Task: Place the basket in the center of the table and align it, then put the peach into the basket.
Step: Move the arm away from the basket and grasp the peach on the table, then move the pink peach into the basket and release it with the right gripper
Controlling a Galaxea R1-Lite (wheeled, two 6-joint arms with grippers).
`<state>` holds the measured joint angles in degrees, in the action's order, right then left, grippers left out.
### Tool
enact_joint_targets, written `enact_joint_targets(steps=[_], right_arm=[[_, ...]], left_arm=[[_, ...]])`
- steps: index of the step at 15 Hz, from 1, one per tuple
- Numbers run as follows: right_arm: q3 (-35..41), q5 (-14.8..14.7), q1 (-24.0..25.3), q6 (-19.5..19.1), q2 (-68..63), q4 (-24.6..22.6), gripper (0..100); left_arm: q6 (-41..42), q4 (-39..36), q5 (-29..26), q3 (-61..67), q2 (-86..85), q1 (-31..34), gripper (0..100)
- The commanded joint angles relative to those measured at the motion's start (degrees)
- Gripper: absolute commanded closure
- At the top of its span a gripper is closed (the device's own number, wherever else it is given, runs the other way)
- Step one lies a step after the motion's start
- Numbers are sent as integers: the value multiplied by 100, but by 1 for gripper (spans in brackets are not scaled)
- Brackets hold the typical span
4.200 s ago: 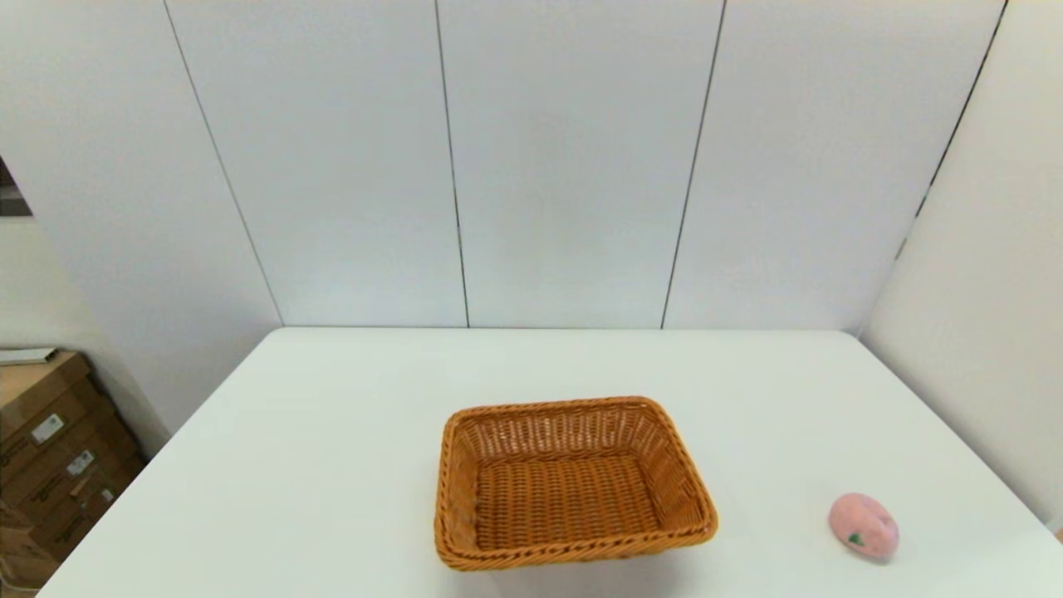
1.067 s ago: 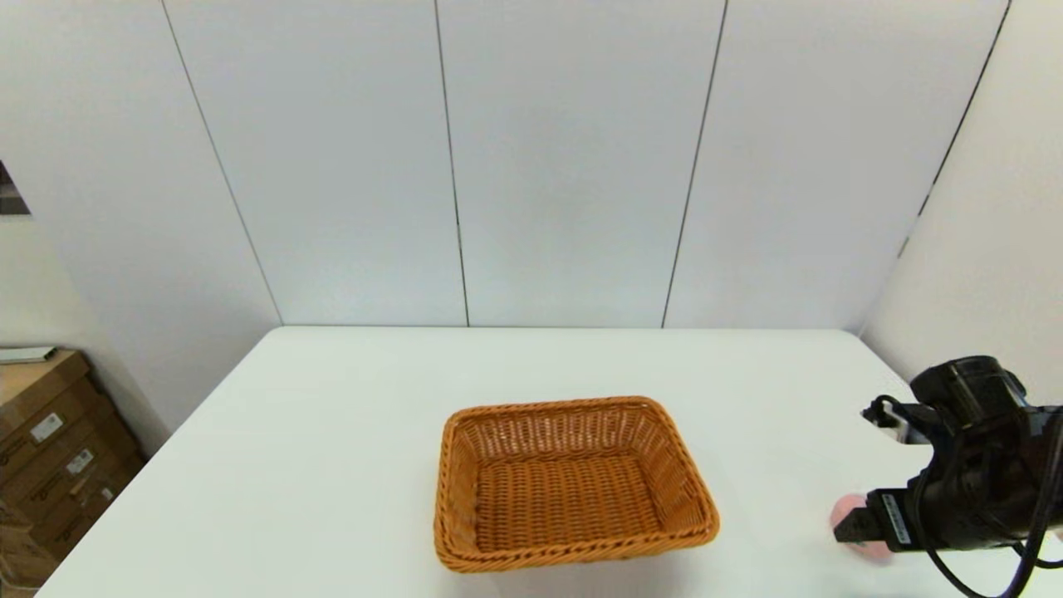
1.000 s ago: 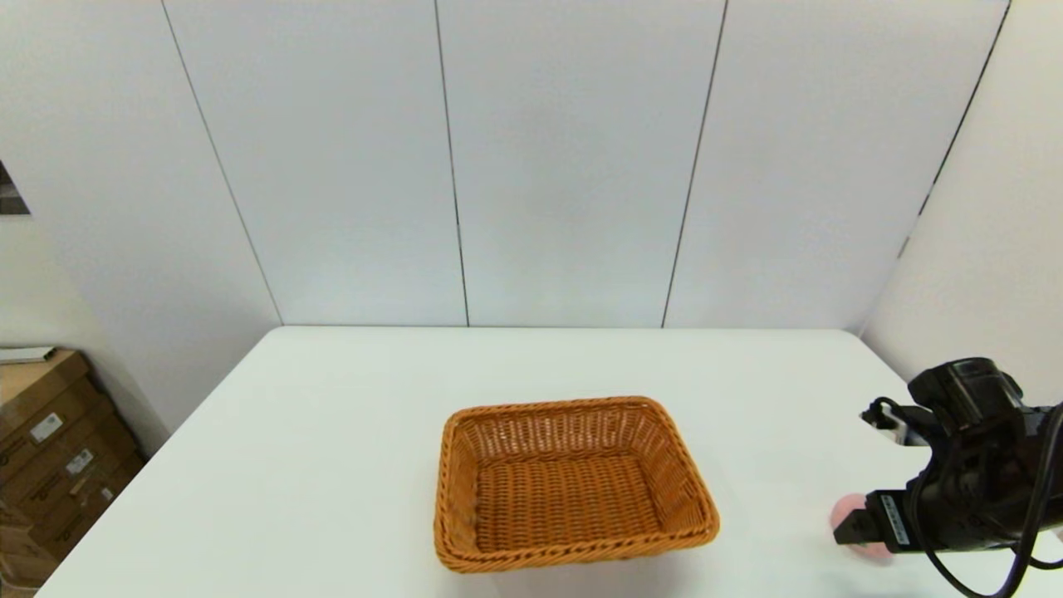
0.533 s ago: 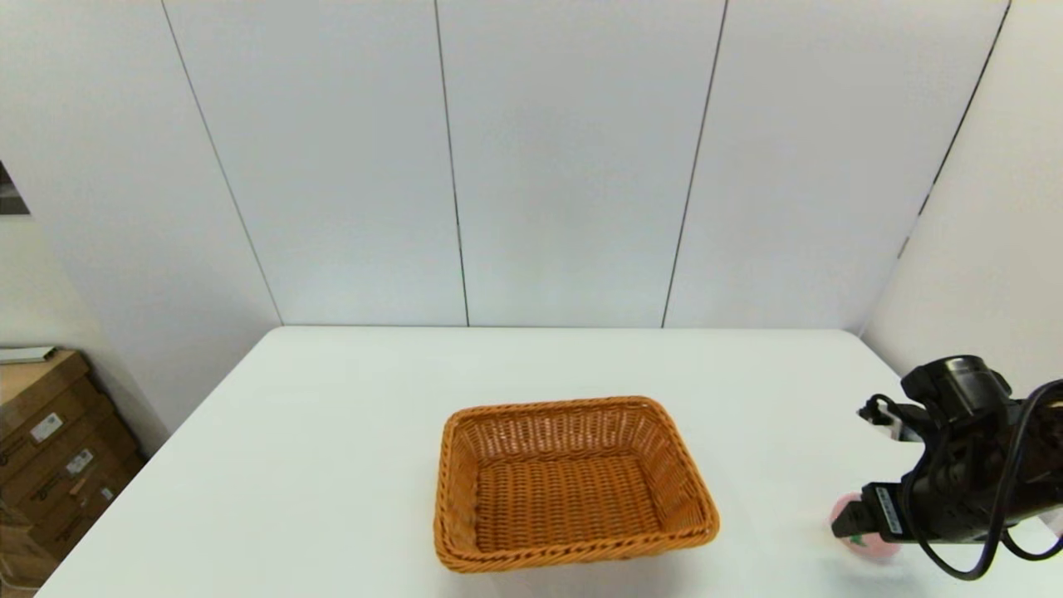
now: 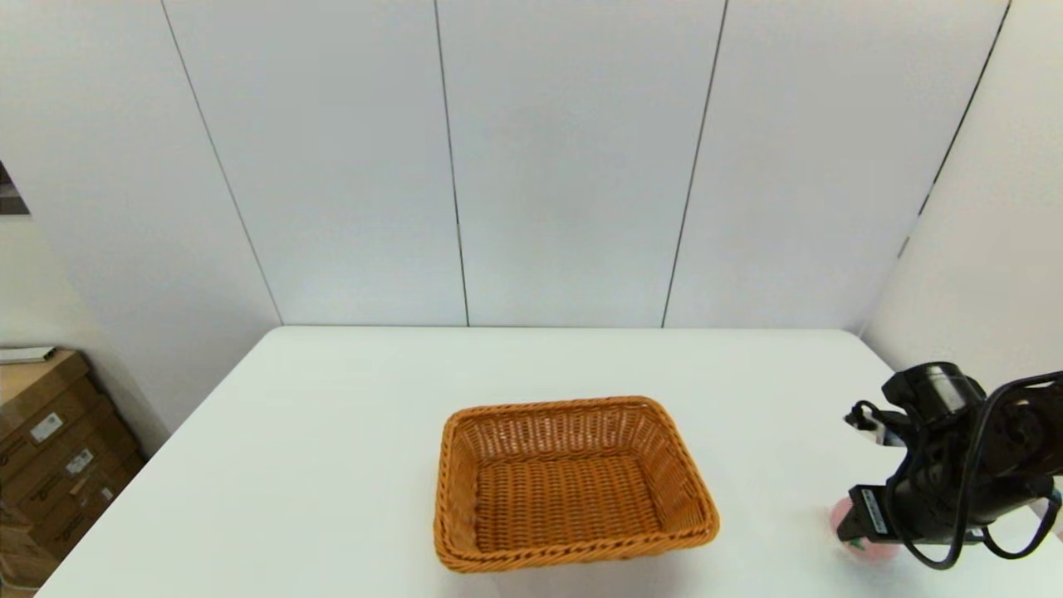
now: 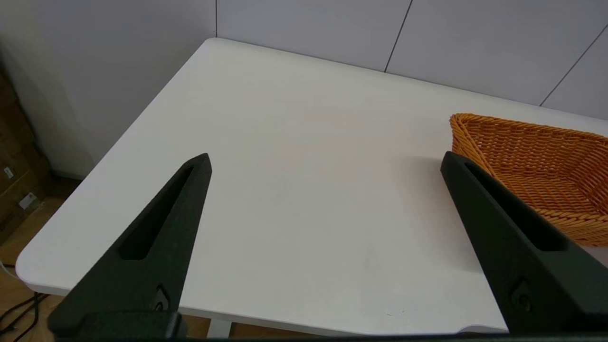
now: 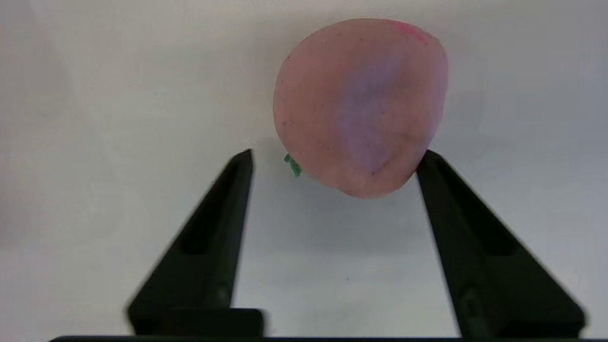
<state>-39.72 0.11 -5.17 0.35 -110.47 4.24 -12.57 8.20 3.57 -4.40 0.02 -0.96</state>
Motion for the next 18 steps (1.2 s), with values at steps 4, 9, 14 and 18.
enact_joint_targets(steps=[4, 9, 14, 18], right_arm=[[25, -11, -28, 0, 166, 6, 100], [69, 323, 77, 9, 1212, 24, 100], [-106, 648, 1967, 852, 2706, 103, 100], [-423, 297, 3171, 1485, 2557, 121, 100]], left_arm=[[-18, 6, 3, 1, -11, 0, 0], [-123, 6, 3, 1, -11, 0, 0], [-70, -3, 3, 1, -11, 0, 0], [44, -12, 12, 1, -11, 0, 0]])
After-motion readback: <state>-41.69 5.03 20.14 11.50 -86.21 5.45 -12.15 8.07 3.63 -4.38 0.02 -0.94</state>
